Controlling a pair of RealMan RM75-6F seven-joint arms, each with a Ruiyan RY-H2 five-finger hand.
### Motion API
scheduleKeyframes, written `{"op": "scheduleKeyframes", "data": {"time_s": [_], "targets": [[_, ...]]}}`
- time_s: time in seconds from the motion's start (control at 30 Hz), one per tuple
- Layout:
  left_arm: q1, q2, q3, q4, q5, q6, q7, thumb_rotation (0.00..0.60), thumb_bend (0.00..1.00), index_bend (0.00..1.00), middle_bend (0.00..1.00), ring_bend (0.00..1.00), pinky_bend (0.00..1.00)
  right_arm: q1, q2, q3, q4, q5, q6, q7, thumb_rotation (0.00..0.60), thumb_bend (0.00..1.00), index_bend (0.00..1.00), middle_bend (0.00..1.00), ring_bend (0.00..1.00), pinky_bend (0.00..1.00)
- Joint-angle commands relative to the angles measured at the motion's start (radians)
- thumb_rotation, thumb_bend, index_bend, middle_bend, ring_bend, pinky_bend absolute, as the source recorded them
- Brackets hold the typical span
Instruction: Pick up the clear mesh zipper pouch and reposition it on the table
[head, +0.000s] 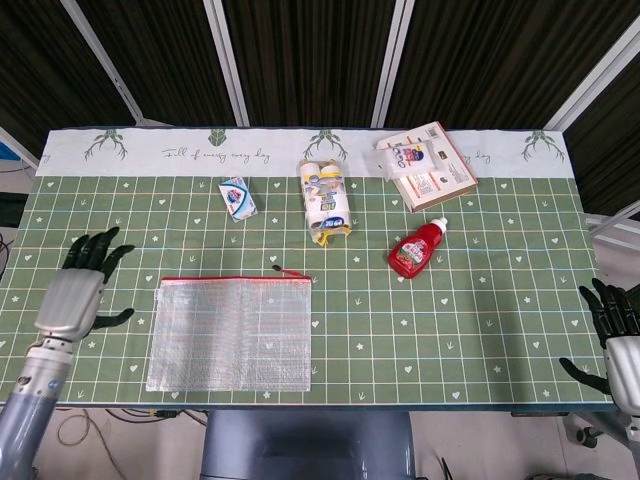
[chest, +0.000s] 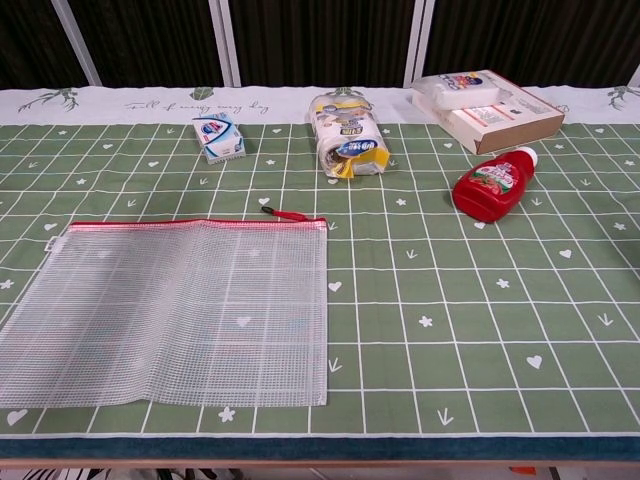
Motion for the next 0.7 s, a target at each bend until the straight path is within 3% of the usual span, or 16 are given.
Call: {"op": "scheduleKeyframes", "data": {"time_s": [0.03, 0.4, 0.7], "targets": [[-0.135, -0.095, -0.075, 0.011, -0.175, -0.084, 0.143, 0.6, 0.13, 0.22, 0.02, 0.0, 0.0, 0.001, -0.001, -0.001, 0.001, 0.0, -0.003, -0.002, 0.6, 0.1, 0.0, 0.0, 0.0, 0.22], [-0.395, -0.333, -0.122, 0.147, -0.469, -0.111, 0.405, 0.6, 0.16, 0.34, 0.08, 0.0, 0.0, 0.003, 0.003, -0.002, -0.01, 0.007, -0.017, 0.007, 0.6, 0.1, 0.0, 0.0, 0.0, 0.22], [-0.575, -0.53, -0.138, 0.355, -0.641, -0.122, 0.523, 0.6, 0.21, 0.42, 0.09, 0.0, 0.0, 0.004, 0.012, 0.0, -0.021, 0.027, -0.037, 0.038, 0.6, 0.11, 0.0, 0.0, 0.0, 0.22]]}}
